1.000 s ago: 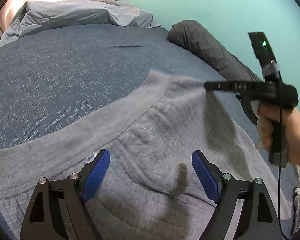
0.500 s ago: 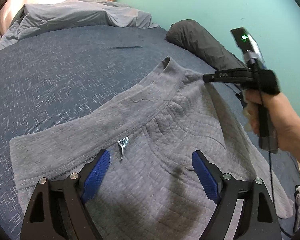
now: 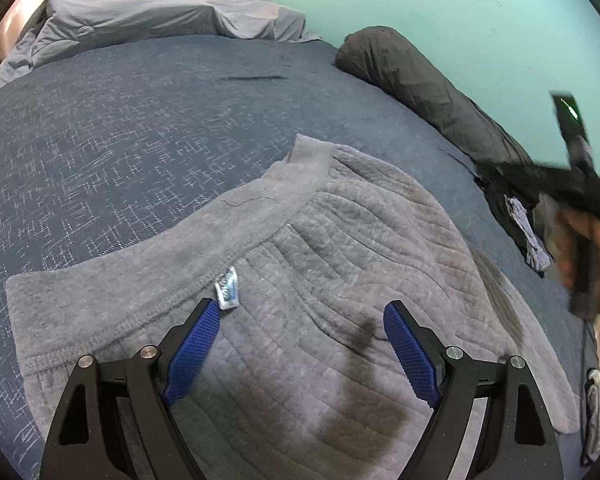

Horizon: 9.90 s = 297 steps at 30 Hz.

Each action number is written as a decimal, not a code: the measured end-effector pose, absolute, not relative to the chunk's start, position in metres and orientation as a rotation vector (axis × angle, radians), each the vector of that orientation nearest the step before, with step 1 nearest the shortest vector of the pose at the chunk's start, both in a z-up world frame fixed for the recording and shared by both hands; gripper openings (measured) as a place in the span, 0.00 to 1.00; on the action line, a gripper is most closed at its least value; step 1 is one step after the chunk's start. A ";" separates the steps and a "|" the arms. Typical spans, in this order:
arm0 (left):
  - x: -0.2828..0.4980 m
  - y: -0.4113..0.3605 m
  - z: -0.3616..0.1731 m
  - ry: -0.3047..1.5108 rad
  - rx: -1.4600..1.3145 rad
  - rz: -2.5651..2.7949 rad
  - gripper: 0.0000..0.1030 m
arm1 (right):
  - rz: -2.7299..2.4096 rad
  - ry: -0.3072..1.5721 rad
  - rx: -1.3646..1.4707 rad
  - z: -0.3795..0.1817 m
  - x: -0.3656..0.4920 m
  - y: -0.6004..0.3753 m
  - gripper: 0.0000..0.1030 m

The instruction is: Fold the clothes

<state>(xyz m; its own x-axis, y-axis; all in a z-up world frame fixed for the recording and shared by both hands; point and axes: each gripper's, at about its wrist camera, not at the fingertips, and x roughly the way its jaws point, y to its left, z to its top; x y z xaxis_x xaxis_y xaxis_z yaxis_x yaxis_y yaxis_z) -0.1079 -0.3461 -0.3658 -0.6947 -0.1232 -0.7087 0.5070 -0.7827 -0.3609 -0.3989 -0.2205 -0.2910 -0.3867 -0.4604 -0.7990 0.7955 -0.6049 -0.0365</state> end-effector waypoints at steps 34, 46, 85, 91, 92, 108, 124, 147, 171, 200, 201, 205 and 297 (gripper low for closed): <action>-0.029 -0.342 -0.307 0.710 1.056 -2.543 0.84 | -2.303 0.183 1.226 -0.278 -0.148 0.166 0.42; -0.001 -0.336 -0.290 0.658 1.278 -2.578 0.84 | -2.502 -0.115 1.351 -0.283 -0.091 0.316 0.44; 0.011 -0.347 -0.343 0.676 1.364 -2.475 0.84 | -2.733 -0.470 1.603 -0.328 -0.064 0.499 0.50; -0.008 -0.335 -0.344 0.613 1.351 -2.499 0.84 | -2.737 -0.560 1.598 -0.333 -0.130 0.499 0.50; -0.012 -0.333 -0.344 0.599 1.353 -2.501 0.84 | -2.734 -0.587 1.588 -0.334 -0.143 0.500 0.50; -0.045 -0.319 -0.355 0.482 1.406 -2.517 0.84 | -2.764 -0.805 1.532 -0.380 -0.284 0.519 0.50; -0.053 -0.310 -0.359 0.452 1.424 -2.516 0.84 | -2.915 -0.550 1.459 -0.364 -0.295 0.522 0.05; -0.055 -0.302 -0.351 0.455 1.427 -2.554 0.84 | -2.662 -0.360 1.578 -0.389 -0.298 0.419 0.16; -0.035 -0.315 -0.334 0.543 1.410 -2.563 0.84 | -2.660 -0.386 1.501 -0.353 -0.221 0.440 0.14; 0.007 -0.351 -0.361 0.688 1.404 -2.472 0.81 | -2.635 -0.649 1.598 -0.343 -0.031 0.531 0.41; 0.007 -0.352 -0.362 0.701 1.401 -2.472 0.81 | -2.627 -0.667 1.604 -0.345 -0.029 0.533 0.43; 0.006 -0.353 -0.361 0.700 1.408 -2.477 0.76 | -2.597 -0.738 1.621 -0.355 -0.029 0.534 0.44; -0.359 -0.318 -0.327 0.374 1.376 -2.586 0.42 | -2.616 -0.389 1.761 -0.329 -0.408 0.506 0.56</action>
